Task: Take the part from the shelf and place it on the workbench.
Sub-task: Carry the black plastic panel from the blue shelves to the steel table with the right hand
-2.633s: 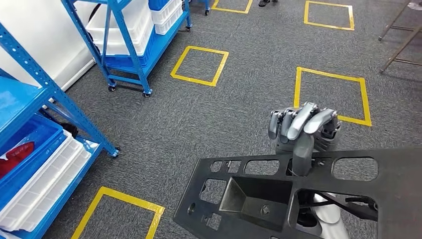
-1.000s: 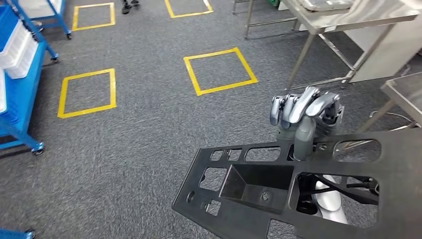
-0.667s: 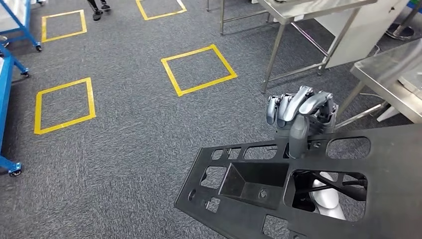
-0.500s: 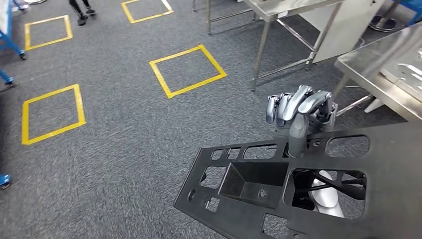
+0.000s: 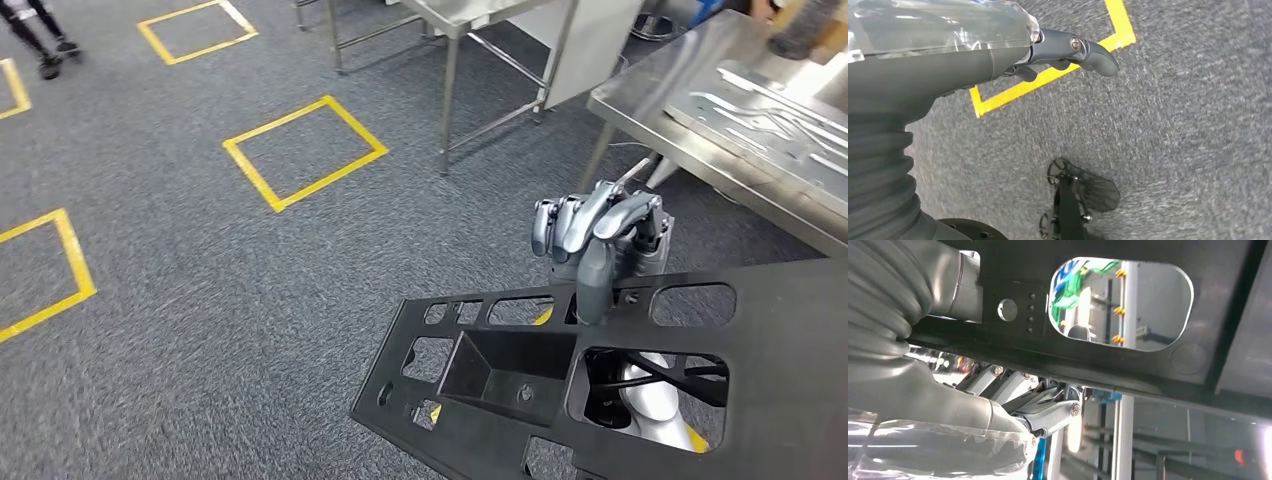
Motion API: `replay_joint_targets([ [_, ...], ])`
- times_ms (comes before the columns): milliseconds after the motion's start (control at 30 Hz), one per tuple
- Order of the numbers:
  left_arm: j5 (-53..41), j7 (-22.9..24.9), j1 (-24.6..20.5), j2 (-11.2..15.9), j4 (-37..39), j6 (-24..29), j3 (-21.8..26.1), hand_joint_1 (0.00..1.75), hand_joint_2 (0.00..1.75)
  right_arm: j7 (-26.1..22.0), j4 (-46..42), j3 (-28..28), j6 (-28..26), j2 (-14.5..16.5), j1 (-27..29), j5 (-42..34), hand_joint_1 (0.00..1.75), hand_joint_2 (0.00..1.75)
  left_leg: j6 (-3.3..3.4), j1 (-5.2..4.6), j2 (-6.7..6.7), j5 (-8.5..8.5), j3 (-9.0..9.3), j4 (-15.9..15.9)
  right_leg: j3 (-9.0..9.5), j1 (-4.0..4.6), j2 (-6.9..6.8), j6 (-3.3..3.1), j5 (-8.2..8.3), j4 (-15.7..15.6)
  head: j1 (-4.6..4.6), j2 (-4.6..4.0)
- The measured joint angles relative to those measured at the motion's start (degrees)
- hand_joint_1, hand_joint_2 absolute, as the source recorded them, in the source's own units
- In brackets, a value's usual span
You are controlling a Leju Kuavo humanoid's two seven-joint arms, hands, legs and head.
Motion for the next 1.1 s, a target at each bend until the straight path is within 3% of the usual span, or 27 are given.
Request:
replay_joint_targets([
  [33,0.0,0.0,0.0,0.0,0.0,0.0,0.0,0.0,1.75,0.0,0.0,0.0,0.0,0.0,0.1,0.0,1.75,1.75,0.01,-0.08,0.9,-0.06,-0.04,0.0,-1.13,-0.12,-0.38,0.15,-0.74,2.5,0.0,0.0],
  [67,0.0,0.1,0.0,0.0,0.0,-0.1,0.0,0.0,1.75,0.0,0.0,0.0,0.0,0.0,0.1,0.0,1.75,1.75,-0.02,-0.11,1.75,-0.14,-0.04,0.1,-1.18,-0.21,-0.59,0.26,-0.42,2.9,0.0,0.0],
  [100,-0.1,0.1,0.0,0.0,0.0,-0.1,0.0,0.0,1.75,0.0,0.0,0.0,0.0,0.0,0.1,0.0,1.75,1.75,-0.11,-0.12,2.55,-0.25,-0.01,0.2,0.04,-0.27,-0.93,0.31,0.85,0.9,0.0,0.0],
  [167,-0.2,0.1,-0.2,0.0,0.0,-0.2,0.0,0.0,1.75,0.0,0.0,0.0,0.0,0.1,0.0,0.0,1.75,1.75,-0.49,-0.23,3.87,-0.61,0.14,0.4,4.55,-0.13,-3.05,0.13,3.88,-6.9,0.0,0.0],
  [233,-0.4,0.1,-0.2,0.0,0.0,-0.3,0.0,0.0,1.75,0.1,0.0,-0.1,0.0,0.2,-0.1,0.0,1.75,1.75,-1.06,-0.54,4.93,-1.09,0.33,0.7,7.32,0.17,-4.78,-0.51,5.11,-12.0,0.0,0.0],
  [267,-0.5,0.1,-0.2,0.0,0.0,-0.3,0.0,0.0,1.75,0.1,0.0,-0.2,0.0,0.2,-0.2,0.0,1.75,1.75,-1.37,-0.67,5.45,-1.28,0.45,0.8,7.54,0.36,-4.84,-0.89,4.98,-12.6,0.0,0.0],
  [333,-0.6,0.2,-0.4,0.0,0.0,-0.2,0.0,0.0,1.75,0.1,-0.1,-0.4,0.0,0.3,-0.2,0.1,1.75,1.75,-2.0,-0.53,6.24,-1.65,0.73,0.9,7.49,0.36,-3.39,-1.57,5.15,-12.7,0.0,0.0],
  [400,-0.7,0.3,-0.5,0.0,0.0,-0.2,0.0,0.0,1.75,0.1,-0.2,-0.5,0.0,0.3,-0.3,0.2,1.75,1.75,-2.59,-0.2,4.38,-3.25,0.14,2.9,7.61,0.18,-2.1,-2.2,5.42,-13.0,-0.01,0.0],
  [467,-0.9,0.4,-0.5,-0.1,0.0,-0.2,0.0,0.0,1.75,0.1,-0.3,-0.6,0.0,0.4,-0.4,0.2,1.75,1.75,-2.9,0.01,1.33,-6.78,-2.68,9.3,7.65,0.1,-0.92,-2.63,5.54,-13.1,-0.01,0.0],
  [533,-0.9,0.5,-0.3,-0.1,0.0,0.0,0.0,0.0,1.75,0.1,-0.2,-0.6,0.0,0.5,-0.3,0.2,1.75,1.75,-2.95,0.04,0.25,-9.35,-6.27,16.4,7.65,0.25,0.61,-2.8,5.54,-13.1,-0.01,0.0],
  [567,-0.9,0.5,-0.2,-0.1,0.0,0.1,0.0,0.0,1.75,0.1,-0.2,-0.6,0.0,0.5,-0.2,0.2,1.75,1.75,-2.86,0.04,0.09,-9.04,-7.07,17.6,7.68,0.31,1.48,-2.81,5.53,-13.0,-0.01,0.0],
  [600,-1.0,0.6,-0.2,-0.1,0.0,0.3,0.0,0.0,1.75,0.1,-0.2,-0.6,0.0,0.5,-0.2,0.2,1.75,1.75,-2.69,0.04,-0.09,-7.61,-6.82,16.4,7.75,0.34,2.34,-2.8,5.52,-13.0,-0.01,0.0],
  [633,-1.0,0.6,-0.2,-0.1,0.0,0.4,0.0,0.0,1.75,0.1,-0.2,-0.6,0.0,0.5,-0.1,0.2,1.75,1.75,-2.47,0.05,-0.59,-5.34,-5.55,13.2,7.85,0.34,3.15,-2.76,5.5,-13.0,-0.01,0.0],
  [700,-1.0,0.6,-0.1,-0.1,0.0,0.6,0.0,0.0,1.75,0.0,-0.2,-0.6,0.0,0.5,0.0,0.2,1.75,1.75,-1.99,0.18,-3.61,-1.62,-2.41,5.4,7.83,0.29,4.59,-2.47,5.48,-12.8,-0.01,0.0],
  [767,-1.1,0.6,-0.1,-0.1,0.0,0.7,0.0,0.0,1.75,-0.1,-0.2,-0.6,0.0,0.5,0.1,0.2,1.75,1.75,-1.65,0.13,-5.79,-0.71,-0.96,1.8,7.4,0.05,5.89,-1.76,5.68,-12.8,-0.02,0.0],
  [833,-1.1,0.7,-0.3,-0.1,0.0,0.7,0.0,0.0,1.75,-0.2,-0.2,-0.6,0.0,0.5,0.4,0.2,1.75,1.75,-1.18,0.03,-4.84,-0.61,-0.69,1.3,7.03,-0.19,7.08,-0.89,5.99,-12.9,-0.02,0.0],
  [900,-1.2,0.7,-0.3,-0.1,0.0,0.8,0.0,0.0,1.75,-0.2,-0.2,-0.8,0.0,0.5,0.5,0.3,1.75,1.75,-0.42,0.13,-3.3,-0.2,-0.39,0.5,6.36,-0.03,5.19,-0.39,5.09,-11.8,-0.01,0.0],
  [967,-1.3,0.6,-0.2,-0.2,0.0,0.7,0.0,0.0,1.75,-0.3,-0.2,-0.9,-0.1,0.5,0.5,0.4,1.75,1.75,0.14,0.04,-1.65,-0.02,-0.24,0.1,3.74,0.13,1.49,-0.13,1.91,-6.3,-0.01,0.0],
  [1000,-1.3,0.6,-0.1,-0.2,0.0,0.6,0.0,0.0,1.75,-0.3,-0.2,-0.9,-0.1,0.5,0.6,0.5,1.75,1.75,0.28,-0.08,-0.8,-0.06,-0.26,0.1,1.83,0.09,0.41,0.02,0.07,-2.3,-0.01,0.0],
  [1033,-1.4,0.6,0.0,-0.2,0.0,0.5,0.0,0.0,1.75,-0.3,-0.2,-0.9,-0.1,0.5,0.7,0.5,1.75,1.75,0.33,-0.17,0.08,-0.12,-0.28,0.1,0.15,-0.01,-0.09,0.19,-1.16,1.2,-0.01,0.0],
  [1067,-1.5,0.6,0.0,-0.2,0.0,0.5,0.0,0.0,1.75,-0.3,-0.2,-0.9,-0.2,0.5,0.8,0.6,1.75,1.75,0.34,-0.22,0.95,-0.19,-0.28,0.2,-0.69,-0.11,-0.35,0.33,-1.38,3.0,0.0,0.0],
  [1100,-1.6,0.6,0.0,-0.2,0.0,0.4,0.0,0.0,1.75,-0.3,-0.2,-0.9,-0.2,0.5,0.9,0.7,1.75,1.75,0.3,-0.24,1.77,-0.28,-0.26,0.2,-0.45,-0.19,-0.59,0.43,-0.6,2.6,-0.01,0.0],
])
